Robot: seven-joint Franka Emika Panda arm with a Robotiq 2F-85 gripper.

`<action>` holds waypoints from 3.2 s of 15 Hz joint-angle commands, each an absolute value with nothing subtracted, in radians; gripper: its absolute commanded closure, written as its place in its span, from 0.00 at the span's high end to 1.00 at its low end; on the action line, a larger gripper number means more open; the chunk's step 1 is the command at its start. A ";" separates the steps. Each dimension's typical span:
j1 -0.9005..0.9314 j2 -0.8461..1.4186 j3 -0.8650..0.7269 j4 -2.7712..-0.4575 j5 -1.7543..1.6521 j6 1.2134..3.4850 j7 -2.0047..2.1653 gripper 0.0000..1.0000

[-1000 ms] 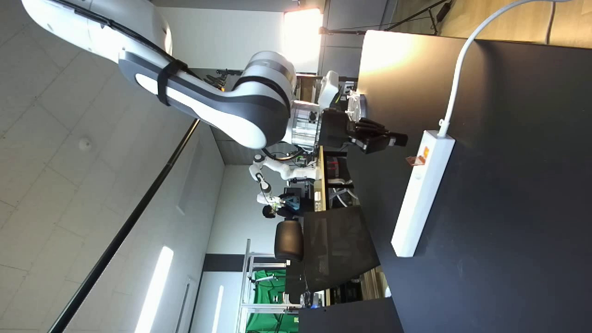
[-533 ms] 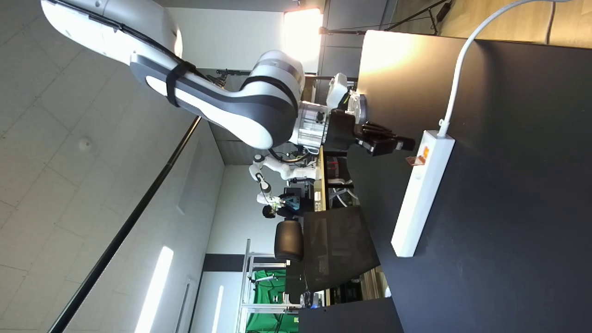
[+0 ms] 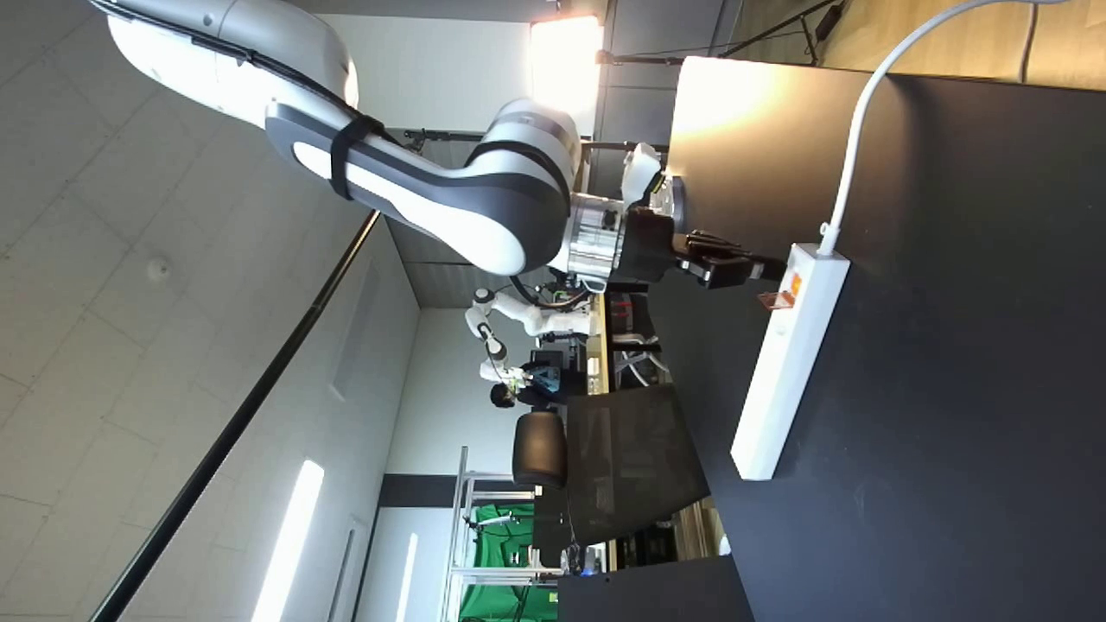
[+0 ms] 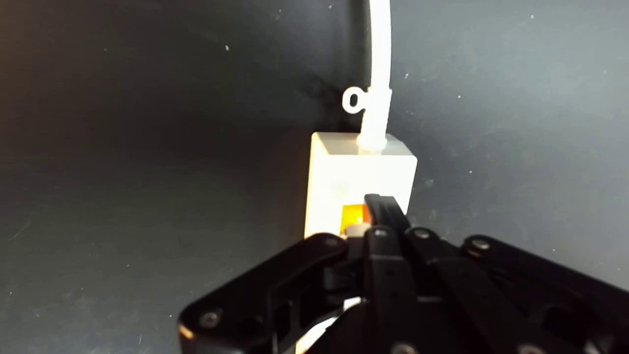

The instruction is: Turn off the big switch on the adapter

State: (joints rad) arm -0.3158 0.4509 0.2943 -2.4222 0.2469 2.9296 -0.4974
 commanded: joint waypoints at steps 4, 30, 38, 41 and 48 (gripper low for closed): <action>-0.363 0.496 0.330 -2.384 0.204 2.960 -0.497 0.00; 0.028 0.542 -0.014 -2.387 -0.101 3.049 -0.241 0.00; 0.319 0.563 -0.252 -2.395 -0.238 3.076 -0.089 0.00; 0.315 0.501 -0.239 -2.400 -0.220 3.020 -0.077 0.00; 0.217 0.273 -0.166 -2.400 -0.211 2.756 -0.090 0.00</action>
State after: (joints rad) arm 0.2801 0.3962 -0.2189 -2.3915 -0.1999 2.8908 -0.1072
